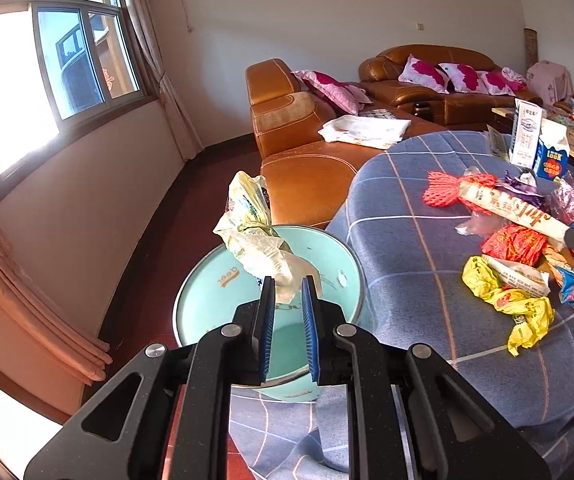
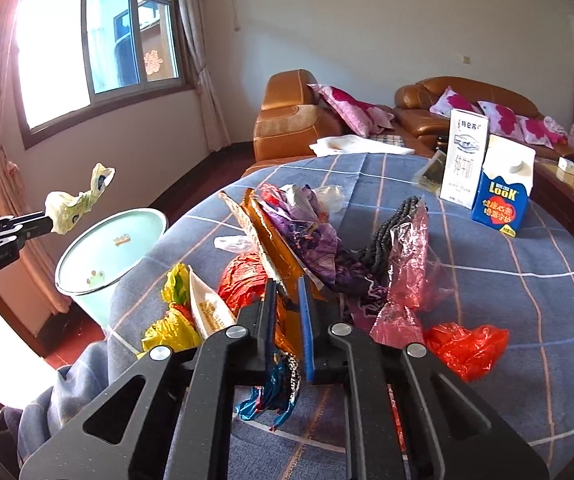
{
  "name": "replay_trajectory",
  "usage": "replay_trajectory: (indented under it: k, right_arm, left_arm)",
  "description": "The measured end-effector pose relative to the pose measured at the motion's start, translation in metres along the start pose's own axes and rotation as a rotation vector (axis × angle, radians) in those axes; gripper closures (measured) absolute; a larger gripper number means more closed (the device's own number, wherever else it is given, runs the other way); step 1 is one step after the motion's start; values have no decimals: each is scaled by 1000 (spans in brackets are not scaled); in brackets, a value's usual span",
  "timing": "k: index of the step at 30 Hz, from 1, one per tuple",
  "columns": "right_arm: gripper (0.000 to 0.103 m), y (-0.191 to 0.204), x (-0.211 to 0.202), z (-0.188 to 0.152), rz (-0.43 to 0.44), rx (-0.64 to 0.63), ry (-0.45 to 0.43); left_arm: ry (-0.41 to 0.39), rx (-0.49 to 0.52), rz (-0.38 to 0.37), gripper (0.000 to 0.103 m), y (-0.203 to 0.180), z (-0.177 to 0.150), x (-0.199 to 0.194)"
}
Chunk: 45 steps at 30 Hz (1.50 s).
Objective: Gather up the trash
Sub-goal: 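Carry the white wrapper over the teal bucket with the left tool while the right tool grasps an orange wrapper, then open the left tool over the bucket while the right tool drops the orange wrapper in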
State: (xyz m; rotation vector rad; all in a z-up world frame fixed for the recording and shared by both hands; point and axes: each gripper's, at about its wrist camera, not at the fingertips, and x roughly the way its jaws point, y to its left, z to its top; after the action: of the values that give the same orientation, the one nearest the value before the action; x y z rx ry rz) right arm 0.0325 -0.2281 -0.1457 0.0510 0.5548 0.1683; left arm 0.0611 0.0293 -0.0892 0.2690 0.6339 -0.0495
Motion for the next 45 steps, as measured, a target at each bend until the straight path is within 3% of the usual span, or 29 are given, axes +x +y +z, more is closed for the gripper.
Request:
replay_trajectory:
  k: [16,33,45]
  right_arm:
    - [99,26,1,39,71,-70,-113]
    - [99,88,57,78,204,-195,-130]
    - [99,121,91,94,194,-298,-120]
  left_arm:
    - [-5,-10,57,89,28,7,11]
    - [30,-21,139,89,57,0,38]
    - [51,21,191,89,59,-2,48]
